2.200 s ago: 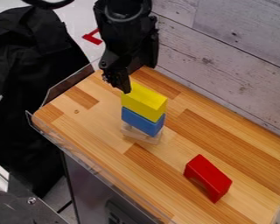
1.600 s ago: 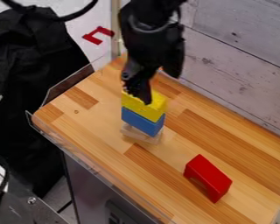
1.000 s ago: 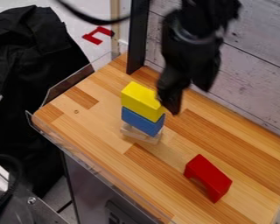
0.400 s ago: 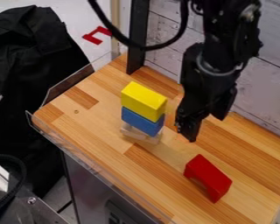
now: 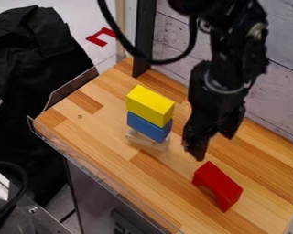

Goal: Put the red block on top of the other block

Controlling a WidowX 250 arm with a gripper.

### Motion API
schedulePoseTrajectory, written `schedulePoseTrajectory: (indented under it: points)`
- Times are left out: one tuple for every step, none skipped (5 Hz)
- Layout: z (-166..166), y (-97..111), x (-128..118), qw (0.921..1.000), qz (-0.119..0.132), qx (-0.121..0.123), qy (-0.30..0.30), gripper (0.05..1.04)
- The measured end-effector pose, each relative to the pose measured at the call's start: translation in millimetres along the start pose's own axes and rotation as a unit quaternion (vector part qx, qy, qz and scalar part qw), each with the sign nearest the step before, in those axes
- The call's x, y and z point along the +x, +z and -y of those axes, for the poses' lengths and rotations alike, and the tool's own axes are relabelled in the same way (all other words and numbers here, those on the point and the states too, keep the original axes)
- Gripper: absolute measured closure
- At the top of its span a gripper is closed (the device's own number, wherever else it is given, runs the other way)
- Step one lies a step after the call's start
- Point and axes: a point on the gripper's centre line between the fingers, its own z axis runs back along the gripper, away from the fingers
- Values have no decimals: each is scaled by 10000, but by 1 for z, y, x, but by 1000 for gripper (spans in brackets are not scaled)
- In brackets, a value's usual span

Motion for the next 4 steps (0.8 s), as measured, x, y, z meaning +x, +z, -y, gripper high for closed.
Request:
schedulePoseTrajectory:
  points:
    - [-1,-9,-6,9999,-27,47,-108,83]
    - [-2,-15,-9,9998,-51,111,-135,83]
    - [-1,-24,-11,9996,-95,231,-126,83]
    - [-1,-32,-12,9994,-118,310,-137,83]
